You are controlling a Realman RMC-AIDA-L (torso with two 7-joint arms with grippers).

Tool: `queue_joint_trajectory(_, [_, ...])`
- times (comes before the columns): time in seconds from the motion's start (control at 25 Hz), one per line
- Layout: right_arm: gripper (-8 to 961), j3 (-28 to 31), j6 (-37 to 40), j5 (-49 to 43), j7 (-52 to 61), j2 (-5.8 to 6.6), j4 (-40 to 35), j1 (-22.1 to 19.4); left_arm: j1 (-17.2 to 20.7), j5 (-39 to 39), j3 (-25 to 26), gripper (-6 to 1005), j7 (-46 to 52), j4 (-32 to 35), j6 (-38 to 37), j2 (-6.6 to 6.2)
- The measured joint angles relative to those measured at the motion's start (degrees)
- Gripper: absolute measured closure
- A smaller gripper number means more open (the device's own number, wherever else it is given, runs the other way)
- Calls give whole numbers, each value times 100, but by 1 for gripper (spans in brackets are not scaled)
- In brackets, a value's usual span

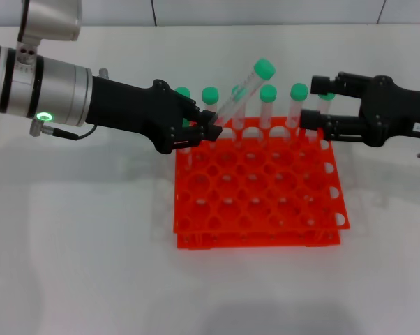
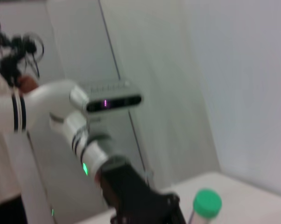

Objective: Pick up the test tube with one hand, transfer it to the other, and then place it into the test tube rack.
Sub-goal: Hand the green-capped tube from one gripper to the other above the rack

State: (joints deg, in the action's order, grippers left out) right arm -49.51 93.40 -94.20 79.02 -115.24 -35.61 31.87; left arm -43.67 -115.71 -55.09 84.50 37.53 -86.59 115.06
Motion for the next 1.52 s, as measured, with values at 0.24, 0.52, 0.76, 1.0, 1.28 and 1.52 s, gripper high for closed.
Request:
queue_joint_trajectory(0.24, [166,-14,-85,658,-698,-46,906,152,-5,4,-23,809,-101,1,4,23])
queue_joint_trajectory(0.52, [167,-23,-257,881,-1217,-80,1715,481,-6,6,-29,810,-161,13,4,50])
queue_joint_trajectory(0.76, [168,-24,-433,1122,-1686,-95,2311,752,-48,6,-29,809,-170,33,6,81])
queue_joint_trajectory(1.0, [169,0,-463,1438,-1963,-94,2500,760,-54,-3,-28,809,-171,24,99,94])
queue_joint_trajectory(1.28, [170,27,-468,1498,-1989,-94,2579,747,-54,-19,-28,810,-171,11,148,95])
queue_joint_trajectory(1.52, [174,24,-451,1534,-2006,-94,2649,773,-62,-18,-28,810,-172,22,152,95])
